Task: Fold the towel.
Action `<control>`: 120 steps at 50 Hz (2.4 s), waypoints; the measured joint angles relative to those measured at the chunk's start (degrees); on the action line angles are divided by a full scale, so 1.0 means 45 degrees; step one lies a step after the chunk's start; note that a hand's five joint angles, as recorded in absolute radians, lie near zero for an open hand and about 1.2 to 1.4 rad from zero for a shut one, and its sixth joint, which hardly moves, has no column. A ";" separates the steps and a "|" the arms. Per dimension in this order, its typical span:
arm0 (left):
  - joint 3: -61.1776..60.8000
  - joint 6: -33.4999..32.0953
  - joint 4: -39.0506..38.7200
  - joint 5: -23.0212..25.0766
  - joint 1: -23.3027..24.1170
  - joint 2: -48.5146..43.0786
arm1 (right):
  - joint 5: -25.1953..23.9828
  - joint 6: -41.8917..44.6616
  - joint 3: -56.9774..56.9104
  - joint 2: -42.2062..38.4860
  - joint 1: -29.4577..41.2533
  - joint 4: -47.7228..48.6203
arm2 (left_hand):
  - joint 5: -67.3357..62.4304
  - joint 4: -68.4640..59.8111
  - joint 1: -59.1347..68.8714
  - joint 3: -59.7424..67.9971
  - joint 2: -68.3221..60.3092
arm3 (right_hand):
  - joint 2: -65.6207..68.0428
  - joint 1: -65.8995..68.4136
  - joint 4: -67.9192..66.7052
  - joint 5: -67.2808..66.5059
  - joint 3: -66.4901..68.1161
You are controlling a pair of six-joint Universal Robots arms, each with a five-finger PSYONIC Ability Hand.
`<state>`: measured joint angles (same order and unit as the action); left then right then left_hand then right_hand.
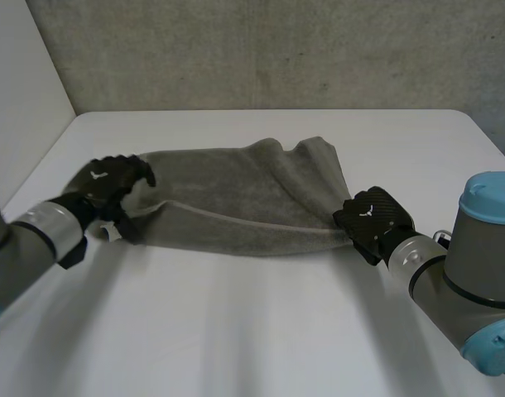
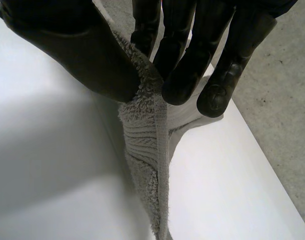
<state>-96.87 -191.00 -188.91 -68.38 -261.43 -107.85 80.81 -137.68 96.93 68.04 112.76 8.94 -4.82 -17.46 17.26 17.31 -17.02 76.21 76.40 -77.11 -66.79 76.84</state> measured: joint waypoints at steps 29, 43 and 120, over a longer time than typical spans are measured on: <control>0.2749 -0.1998 -0.1981 -0.5338 0.1437 -0.4207 | 0.0325 0.0030 0.0314 -0.0275 0.0029 0.0529 | -0.5667 -0.5077 0.5104 0.5090 -0.5211 | 0.0001 0.0000 -0.0006 0.0000 0.0000; 0.1855 -0.1289 -0.1790 -0.4885 0.1476 -0.3277 | 0.0422 -0.0003 0.0153 -0.0415 -0.0041 0.0677 | -1.0314 -0.9839 0.9702 0.9786 -0.9887 | -1.0102 -1.0054 1.0076 1.0318 -1.0011; 0.1078 -0.0489 -0.2623 -0.3510 0.0573 -0.1615 | -0.0324 -0.4250 0.0901 0.0622 -0.2954 0.1585 | -1.3377 -1.3418 1.2513 1.3126 -1.3194 | -0.0067 -0.0095 0.0045 0.0036 -0.0065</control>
<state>-92.02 -193.20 -200.72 -84.18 -258.85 -115.12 79.35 -156.81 100.98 70.84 99.46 16.08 -65.02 -77.85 73.57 76.38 -76.39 75.90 75.97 -76.91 -66.63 76.55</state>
